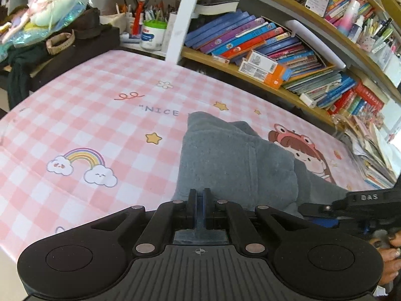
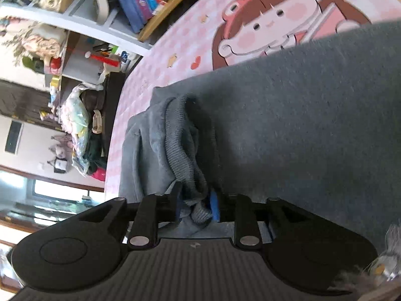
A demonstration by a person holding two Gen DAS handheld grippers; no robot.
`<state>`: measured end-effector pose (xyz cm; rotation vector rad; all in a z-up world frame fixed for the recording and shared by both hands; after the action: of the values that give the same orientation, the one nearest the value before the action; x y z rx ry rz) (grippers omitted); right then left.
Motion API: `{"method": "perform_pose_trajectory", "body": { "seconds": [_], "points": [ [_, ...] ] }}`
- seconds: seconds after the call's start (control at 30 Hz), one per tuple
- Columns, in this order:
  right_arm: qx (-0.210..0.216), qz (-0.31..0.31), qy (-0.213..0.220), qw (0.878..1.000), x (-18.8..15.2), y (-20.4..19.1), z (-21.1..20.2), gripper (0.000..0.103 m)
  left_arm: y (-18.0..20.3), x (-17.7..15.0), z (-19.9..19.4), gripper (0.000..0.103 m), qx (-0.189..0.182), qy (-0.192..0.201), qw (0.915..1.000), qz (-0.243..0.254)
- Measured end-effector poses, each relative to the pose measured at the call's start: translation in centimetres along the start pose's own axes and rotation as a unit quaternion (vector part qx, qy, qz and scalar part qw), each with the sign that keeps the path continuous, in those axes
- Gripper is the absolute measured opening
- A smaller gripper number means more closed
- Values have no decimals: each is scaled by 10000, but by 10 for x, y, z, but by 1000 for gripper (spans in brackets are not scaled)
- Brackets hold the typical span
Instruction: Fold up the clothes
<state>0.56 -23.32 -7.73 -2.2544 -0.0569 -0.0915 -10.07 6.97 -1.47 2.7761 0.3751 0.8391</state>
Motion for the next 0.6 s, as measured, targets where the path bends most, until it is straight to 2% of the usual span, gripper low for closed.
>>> {"method": "perform_pose_trajectory", "body": {
  "seconds": [0.07,0.2,0.3,0.4,0.5,0.6],
  "points": [
    [-31,-165,18,9999,-2,-5,-3,25,5,-1,-4,6,-21,79,10000,44],
    [-169,-564,196,9981,-6,-14,-17,32,19,-3,-11,26,5,252,9995,196],
    [-376,-913,407,9943,-11,-17,-34,38,32,-5,-14,33,-46,338,9985,418],
    [-698,-1233,593,9881,-19,-18,-52,40,49,-7,-14,45,-71,345,9969,696],
    [-1066,-1357,703,9825,-27,-11,-67,40,65,-11,-11,54,-150,318,9951,922],
    [-1288,-1196,807,9811,-35,3,-84,45,82,-15,-6,67,-248,237,9928,1149]
  ]
}}
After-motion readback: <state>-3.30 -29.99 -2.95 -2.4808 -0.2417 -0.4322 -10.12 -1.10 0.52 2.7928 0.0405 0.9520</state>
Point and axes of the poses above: each gripper's, at about its wrist camera, not at the fingertips, and z roughly the way its jaws point, y to its right, x to its top, the point moved 1 cm from there along z, roughly the way its jaws point, and after that the axes turned 13 degrees about -y, right-handed, at the moved point
